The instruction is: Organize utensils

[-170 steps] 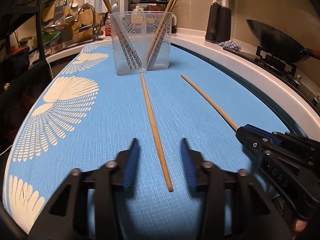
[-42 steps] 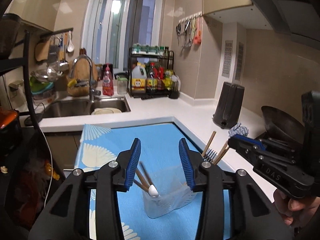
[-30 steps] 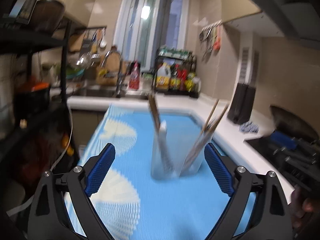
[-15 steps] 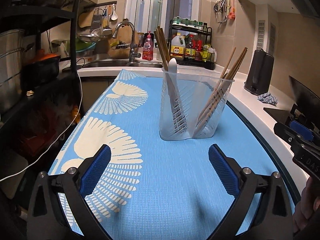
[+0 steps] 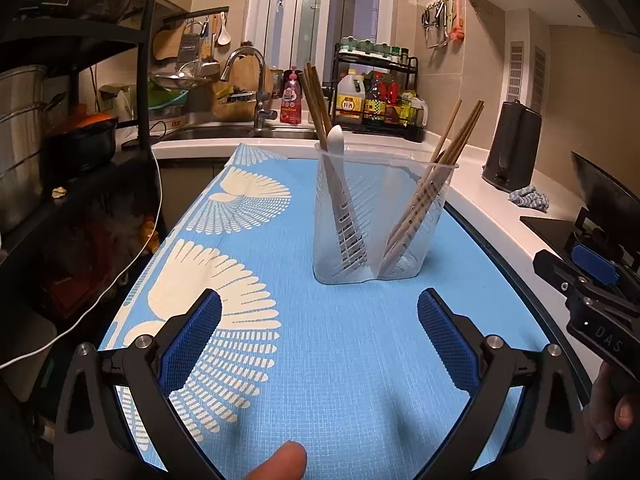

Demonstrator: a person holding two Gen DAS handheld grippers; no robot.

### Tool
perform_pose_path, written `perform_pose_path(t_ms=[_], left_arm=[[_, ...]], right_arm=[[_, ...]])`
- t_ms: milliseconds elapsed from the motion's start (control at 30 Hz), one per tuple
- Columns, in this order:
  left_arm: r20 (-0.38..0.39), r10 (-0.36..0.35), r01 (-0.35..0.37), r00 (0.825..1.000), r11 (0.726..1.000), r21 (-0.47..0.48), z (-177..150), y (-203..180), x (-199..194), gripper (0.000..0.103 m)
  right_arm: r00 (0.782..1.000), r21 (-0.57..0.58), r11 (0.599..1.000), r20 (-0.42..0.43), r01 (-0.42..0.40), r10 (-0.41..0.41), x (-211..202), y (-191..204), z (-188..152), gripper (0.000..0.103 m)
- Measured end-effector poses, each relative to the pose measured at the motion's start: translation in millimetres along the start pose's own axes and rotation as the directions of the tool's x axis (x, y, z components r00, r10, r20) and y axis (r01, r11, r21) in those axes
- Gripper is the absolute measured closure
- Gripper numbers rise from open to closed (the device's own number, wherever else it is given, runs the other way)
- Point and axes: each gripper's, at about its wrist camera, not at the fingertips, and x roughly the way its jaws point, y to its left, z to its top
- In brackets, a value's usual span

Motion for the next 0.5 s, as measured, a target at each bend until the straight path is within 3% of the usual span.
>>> perform_pose_path(t_ms=[500], left_arm=[[0.017,-0.004,0.004,1.000,1.000,0.008,2.0,-2.0,-4.3,0.008]], right_arm=[[1.000,0.002,1.000,0.000,0.019,-0.019,2.2,-1.1,0.6,0.023]])
